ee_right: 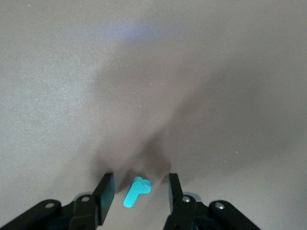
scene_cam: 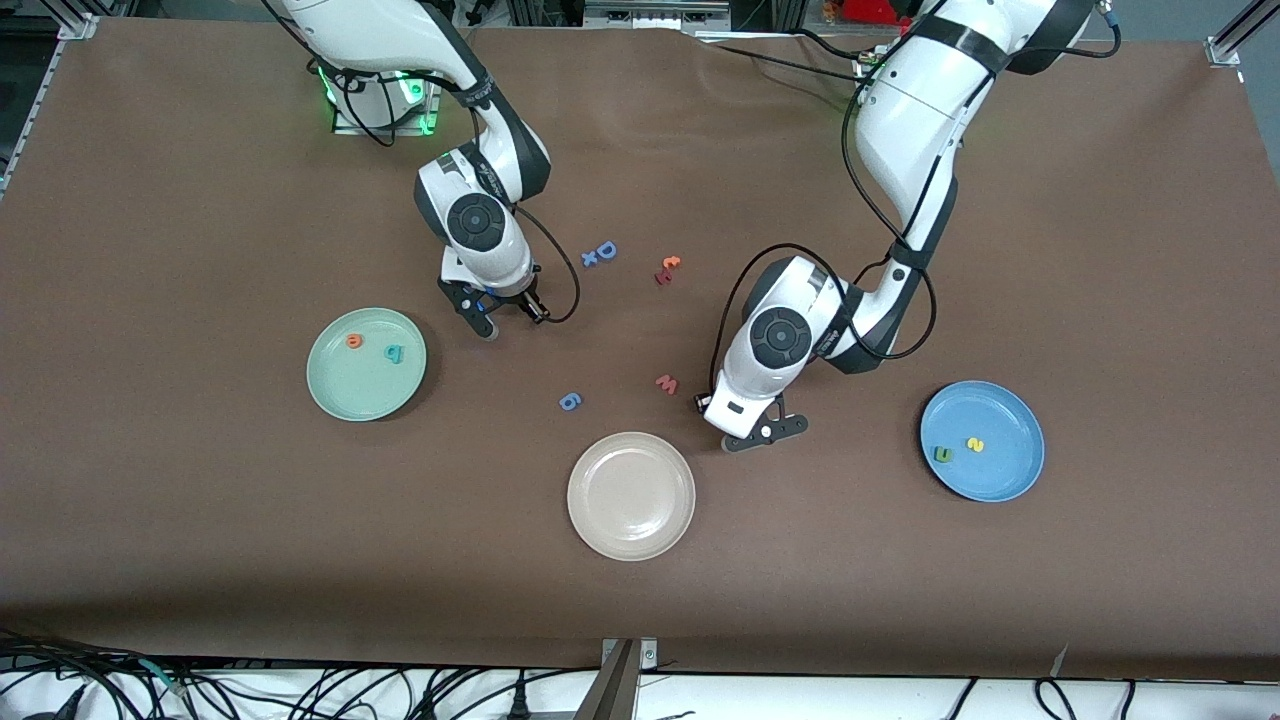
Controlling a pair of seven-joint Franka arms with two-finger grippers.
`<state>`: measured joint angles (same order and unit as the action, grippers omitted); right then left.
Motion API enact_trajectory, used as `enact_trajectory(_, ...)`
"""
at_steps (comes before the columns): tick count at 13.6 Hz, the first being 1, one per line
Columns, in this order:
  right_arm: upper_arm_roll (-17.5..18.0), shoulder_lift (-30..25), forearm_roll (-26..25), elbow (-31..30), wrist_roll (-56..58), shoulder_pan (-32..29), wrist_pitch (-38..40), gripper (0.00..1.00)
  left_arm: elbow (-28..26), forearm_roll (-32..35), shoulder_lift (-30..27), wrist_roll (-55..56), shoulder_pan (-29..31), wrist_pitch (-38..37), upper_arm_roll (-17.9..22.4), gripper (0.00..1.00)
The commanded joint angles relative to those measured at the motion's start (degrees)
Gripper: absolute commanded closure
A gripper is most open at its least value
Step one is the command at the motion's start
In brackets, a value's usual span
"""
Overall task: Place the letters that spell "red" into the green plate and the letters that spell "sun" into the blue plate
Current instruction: 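Drop the yellow u in the blue plate while the right gripper drops l in green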
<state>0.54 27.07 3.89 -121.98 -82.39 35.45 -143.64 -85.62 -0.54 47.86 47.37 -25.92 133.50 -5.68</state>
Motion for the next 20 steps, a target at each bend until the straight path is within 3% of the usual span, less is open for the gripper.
enact_trajectory(1,-0.18,-0.79,-0.81,-0.97,-1.72,0.41,-0.67,0.73,2.64,1.15,0.74,0.8,-0.54,-1.31,0.76,0.93)
enact_trajectory(4,-0.18,-0.7,-0.81,-0.97,-1.72,0.41,-0.76,0.93,7.21,1.33,0.04,-5.25,-0.18,-10.6,1.81,0.93)
enact_trajectory(5,-0.18,-0.7,-0.81,-0.97,-1.72,0.41,-0.76,0.96,7.92,1.76,-0.66,-7.62,-0.18,-12.81,3.03,0.93)
enact_trajectory(8,-0.18,-0.79,-0.81,-0.8,-1.72,0.41,-0.5,0.98,8.37,1.77,-2.59,-19.64,0.69,-17.13,5.59,0.93)
enact_trajectory(12,-1.14,-3.94,-0.81,0.08,-0.5,-0.03,1.33,0.98,7.66,1.68,-4.7,-32.84,4.2,-20.38,5.77,0.94)
enact_trajectory(14,-4.38,-7.28,-0.81,1.74,4.23,-0.21,8.07,0.98,7.4,1.68,-5.76,-39.87,6.93,-23.01,5.77,0.95)
enact_trajectory(17,-13.07,-10.46,0.07,5.26,18.27,-0.3,19.25,0.98,7.31,1.77,-7.86,-52.86,12.54,-27.06,5.86,0.97)
enact_trajectory(20,-22.04,-10.2,0.07,5.44,32.87,-0.47,20.42,0.98,7.22,9.39,-7.96,-62.37,17.03,-27.24,5.95,0.97)
